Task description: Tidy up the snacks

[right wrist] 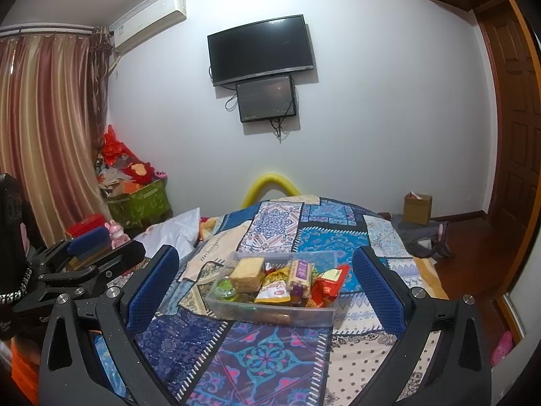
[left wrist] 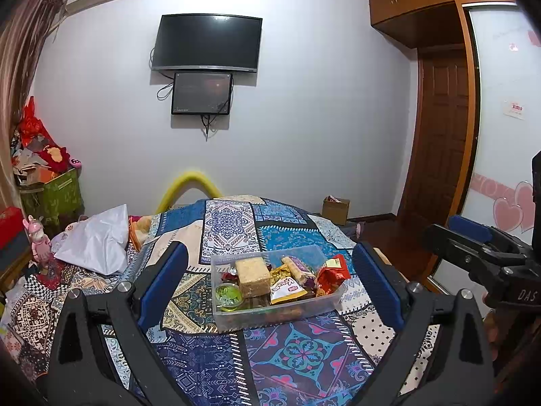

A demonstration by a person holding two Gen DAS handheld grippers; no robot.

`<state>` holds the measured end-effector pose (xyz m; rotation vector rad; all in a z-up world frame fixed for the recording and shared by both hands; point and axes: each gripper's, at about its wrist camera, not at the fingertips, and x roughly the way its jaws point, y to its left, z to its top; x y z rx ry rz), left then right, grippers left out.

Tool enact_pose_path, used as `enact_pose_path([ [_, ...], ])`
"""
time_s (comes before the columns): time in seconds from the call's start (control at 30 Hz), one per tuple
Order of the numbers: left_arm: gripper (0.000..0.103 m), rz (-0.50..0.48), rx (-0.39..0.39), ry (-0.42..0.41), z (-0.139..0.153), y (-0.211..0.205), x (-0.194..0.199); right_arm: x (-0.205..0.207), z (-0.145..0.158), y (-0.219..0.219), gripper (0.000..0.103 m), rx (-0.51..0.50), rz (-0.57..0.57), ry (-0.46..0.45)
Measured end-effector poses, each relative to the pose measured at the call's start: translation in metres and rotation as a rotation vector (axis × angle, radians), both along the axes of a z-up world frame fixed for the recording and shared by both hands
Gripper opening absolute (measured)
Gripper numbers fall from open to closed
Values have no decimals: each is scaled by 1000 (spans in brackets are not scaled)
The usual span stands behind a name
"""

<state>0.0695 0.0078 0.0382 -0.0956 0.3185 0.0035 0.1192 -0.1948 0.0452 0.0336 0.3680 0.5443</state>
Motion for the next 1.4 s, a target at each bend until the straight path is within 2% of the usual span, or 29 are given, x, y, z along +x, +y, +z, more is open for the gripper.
enact_pose_path([
  [1.4, 99, -2, -5, 3, -2, 0, -1, -1, 0, 2, 102, -1, 4, 3],
])
